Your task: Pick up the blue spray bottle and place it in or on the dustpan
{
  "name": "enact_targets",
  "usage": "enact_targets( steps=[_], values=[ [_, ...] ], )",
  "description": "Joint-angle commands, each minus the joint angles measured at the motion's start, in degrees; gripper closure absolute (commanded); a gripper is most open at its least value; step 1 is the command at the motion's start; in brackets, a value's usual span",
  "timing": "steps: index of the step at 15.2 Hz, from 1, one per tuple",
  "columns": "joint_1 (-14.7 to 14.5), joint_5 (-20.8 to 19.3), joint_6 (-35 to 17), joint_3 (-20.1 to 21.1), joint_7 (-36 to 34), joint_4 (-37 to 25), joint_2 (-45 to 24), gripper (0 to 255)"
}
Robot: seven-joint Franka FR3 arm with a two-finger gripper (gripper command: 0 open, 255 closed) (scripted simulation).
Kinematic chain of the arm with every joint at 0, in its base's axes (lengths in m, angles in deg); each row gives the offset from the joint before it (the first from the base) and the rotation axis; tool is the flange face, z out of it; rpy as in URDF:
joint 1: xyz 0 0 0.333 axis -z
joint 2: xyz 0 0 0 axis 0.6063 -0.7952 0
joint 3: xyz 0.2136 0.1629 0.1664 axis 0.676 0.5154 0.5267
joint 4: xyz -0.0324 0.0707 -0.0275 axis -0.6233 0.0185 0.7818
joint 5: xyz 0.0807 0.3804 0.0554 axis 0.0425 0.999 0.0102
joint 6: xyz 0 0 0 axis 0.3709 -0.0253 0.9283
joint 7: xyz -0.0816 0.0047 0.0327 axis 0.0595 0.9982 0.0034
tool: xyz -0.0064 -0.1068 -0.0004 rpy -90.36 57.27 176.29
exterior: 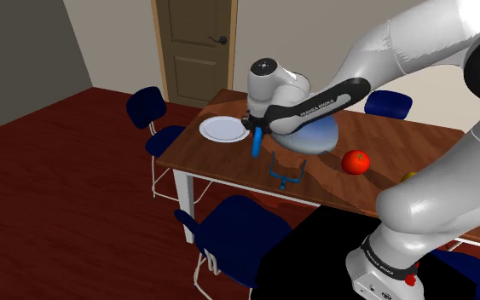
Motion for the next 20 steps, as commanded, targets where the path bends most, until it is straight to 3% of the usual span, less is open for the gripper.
enact_targets(
  steps=[1,16,20],
  values=[
    [-0.2,1.6,1.0,-0.2,1.7,-0.7,0.9,255],
    [-1.9,10.4,9.3,-2.4,10.9,-6.2,7.1,255],
    [-4.4,16.6,6.4,-7.1,16.9,3.8,17.1,255]
  ],
)
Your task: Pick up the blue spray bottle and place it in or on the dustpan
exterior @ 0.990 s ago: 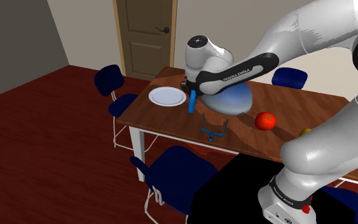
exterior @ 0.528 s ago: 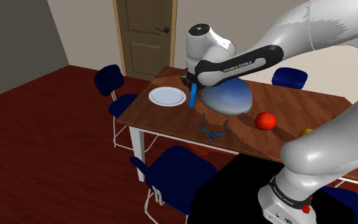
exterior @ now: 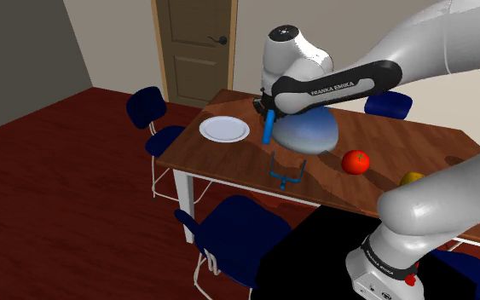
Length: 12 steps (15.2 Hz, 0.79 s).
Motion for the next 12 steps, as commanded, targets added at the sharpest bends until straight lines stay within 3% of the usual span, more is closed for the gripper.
enact_targets(
  steps=[1,7,12],
  values=[
    [-1.6,2.9,-1.1,-2.7,3.2,4.9,5.1,255],
    [-6.9,7.6,-1.3,-11.0,11.0,18.9,20.4,255],
    [-6.4,6.9,-5.4,-9.9,9.3,21.7,18.9,255]
  ],
)
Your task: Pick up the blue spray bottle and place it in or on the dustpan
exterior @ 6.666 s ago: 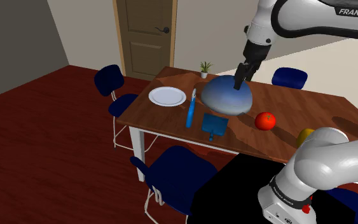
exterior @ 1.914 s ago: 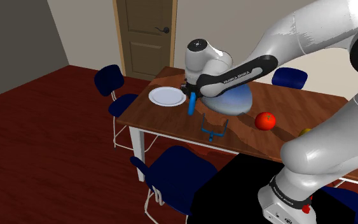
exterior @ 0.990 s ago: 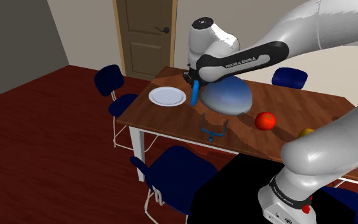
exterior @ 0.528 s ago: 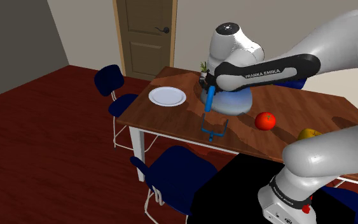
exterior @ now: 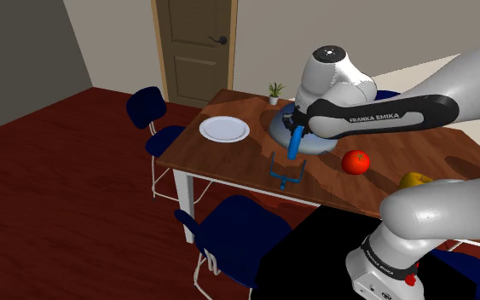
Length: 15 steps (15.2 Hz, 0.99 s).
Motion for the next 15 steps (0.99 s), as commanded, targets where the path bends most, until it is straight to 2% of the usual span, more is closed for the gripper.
enact_targets(
  steps=[1,7,15],
  values=[
    [0.3,-0.3,-1.8,0.4,-0.6,1.3,-0.5,255],
    [1.5,-1.5,-6.7,2.2,-2.9,3.9,-2.9,255],
    [1.5,-1.5,-6.7,2.2,-2.9,3.9,-2.9,255]
  ],
)
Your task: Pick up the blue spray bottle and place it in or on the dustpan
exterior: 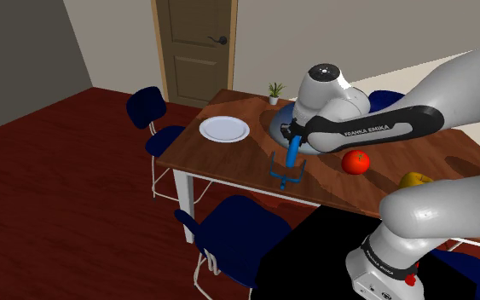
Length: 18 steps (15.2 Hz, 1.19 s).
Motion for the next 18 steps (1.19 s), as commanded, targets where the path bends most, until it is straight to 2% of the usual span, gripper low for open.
enact_targets(
  steps=[1,6,10,18],
  values=[
    [0.0,0.0,0.0,0.0,0.0,0.0,0.0,0],
    [0.0,0.0,0.0,0.0,0.0,0.0,0.0,0],
    [-4.0,3.1,9.4,-1.6,2.0,-2.8,6.2,0],
    [-4.0,3.1,9.4,-1.6,2.0,-2.8,6.2,0]
  ],
)
